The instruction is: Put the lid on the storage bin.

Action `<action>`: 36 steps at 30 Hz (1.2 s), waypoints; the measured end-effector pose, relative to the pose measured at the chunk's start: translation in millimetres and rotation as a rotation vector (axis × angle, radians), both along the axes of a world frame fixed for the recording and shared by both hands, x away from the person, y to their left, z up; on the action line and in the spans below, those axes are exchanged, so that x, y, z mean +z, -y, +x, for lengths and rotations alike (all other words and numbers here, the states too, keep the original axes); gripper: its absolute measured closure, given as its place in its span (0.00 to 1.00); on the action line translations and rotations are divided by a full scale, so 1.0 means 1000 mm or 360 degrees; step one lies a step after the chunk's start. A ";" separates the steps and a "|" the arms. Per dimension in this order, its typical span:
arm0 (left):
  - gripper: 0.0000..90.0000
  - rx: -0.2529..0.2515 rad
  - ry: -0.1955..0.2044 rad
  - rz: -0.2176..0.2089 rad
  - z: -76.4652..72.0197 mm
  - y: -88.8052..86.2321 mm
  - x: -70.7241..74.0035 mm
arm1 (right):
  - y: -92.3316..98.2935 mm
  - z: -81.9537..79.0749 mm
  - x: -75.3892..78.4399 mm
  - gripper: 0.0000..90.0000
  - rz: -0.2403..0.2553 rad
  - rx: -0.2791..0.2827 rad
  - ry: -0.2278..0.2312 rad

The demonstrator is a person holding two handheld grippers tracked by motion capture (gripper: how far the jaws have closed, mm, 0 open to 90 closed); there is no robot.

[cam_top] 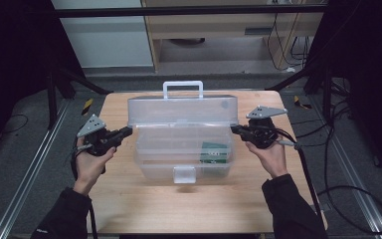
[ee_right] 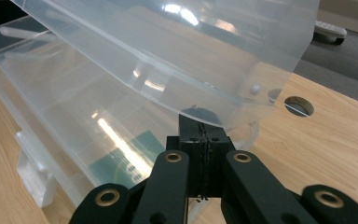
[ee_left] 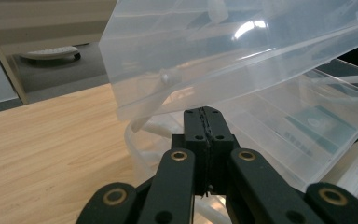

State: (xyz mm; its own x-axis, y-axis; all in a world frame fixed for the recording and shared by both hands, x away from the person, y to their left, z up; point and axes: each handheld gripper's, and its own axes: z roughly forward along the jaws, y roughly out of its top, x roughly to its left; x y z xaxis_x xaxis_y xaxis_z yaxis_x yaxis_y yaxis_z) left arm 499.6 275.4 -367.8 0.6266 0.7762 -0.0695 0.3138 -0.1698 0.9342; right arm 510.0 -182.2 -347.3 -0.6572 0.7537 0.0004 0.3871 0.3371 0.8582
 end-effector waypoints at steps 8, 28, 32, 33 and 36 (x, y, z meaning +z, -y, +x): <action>1.00 -0.0019 -0.0031 0.0055 -0.008 -0.002 -0.009 | 0.005 -0.013 -0.008 1.00 -0.0089 -0.0015 -0.0016; 0.99 -0.0051 -0.0117 0.0228 -0.023 -0.006 -0.037 | 0.007 -0.026 -0.040 1.00 -0.0255 -0.0031 -0.0081; 0.99 -0.0035 -0.0146 0.0319 -0.024 -0.006 -0.044 | 0.008 -0.026 -0.042 1.00 -0.0283 -0.0043 -0.0082; 0.99 -0.0025 -0.0145 0.0326 -0.024 -0.007 -0.047 | 0.008 -0.026 -0.043 1.00 -0.0292 -0.0042 -0.0094; 0.98 0.0023 -0.0139 0.0343 -0.022 -0.014 -0.050 | 0.008 -0.023 -0.052 1.00 -0.0394 -0.0076 -0.0106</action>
